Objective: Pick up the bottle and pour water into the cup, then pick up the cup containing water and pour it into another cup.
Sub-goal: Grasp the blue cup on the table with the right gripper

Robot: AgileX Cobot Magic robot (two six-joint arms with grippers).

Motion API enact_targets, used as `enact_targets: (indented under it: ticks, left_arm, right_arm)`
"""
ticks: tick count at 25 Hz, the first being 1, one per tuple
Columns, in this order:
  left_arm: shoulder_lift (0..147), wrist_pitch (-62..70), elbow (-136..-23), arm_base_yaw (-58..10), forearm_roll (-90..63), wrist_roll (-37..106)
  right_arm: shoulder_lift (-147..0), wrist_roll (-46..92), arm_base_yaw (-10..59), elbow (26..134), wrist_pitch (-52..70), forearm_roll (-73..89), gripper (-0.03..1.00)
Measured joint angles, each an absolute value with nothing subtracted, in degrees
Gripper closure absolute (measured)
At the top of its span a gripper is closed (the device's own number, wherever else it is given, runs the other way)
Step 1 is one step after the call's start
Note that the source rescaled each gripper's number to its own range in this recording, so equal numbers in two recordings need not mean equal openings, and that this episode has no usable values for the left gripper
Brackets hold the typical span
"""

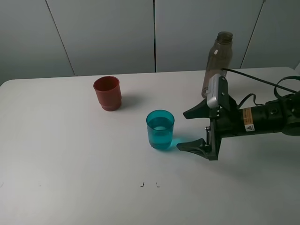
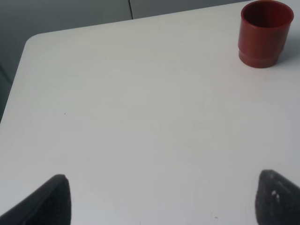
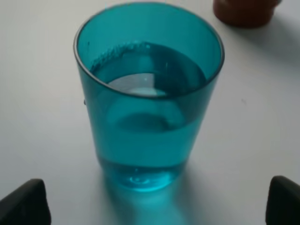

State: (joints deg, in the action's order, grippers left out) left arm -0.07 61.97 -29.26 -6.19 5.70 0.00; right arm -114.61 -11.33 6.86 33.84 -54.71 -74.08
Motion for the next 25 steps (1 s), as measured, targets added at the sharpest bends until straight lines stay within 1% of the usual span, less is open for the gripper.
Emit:
enact_targets:
  ticks: [6, 13, 25]
  left_arm:
    - [-0.07, 61.97, -29.26, -6.19, 5.7, 0.0]
    - [-0.07, 61.97, -29.26, -6.19, 5.7, 0.0]
    - [-0.07, 61.97, -29.26, -6.19, 5.7, 0.0]
  right_arm:
    - [-116.68, -11.33, 9.79, 38.06, -54.97, -72.81, -0.03]
    - [-116.68, -12.46, 10.15, 38.28, -55.37, -73.31, -0.03]
    - [-116.96, -12.85, 13.37, 38.28, -56.81, -71.99, -0.03]
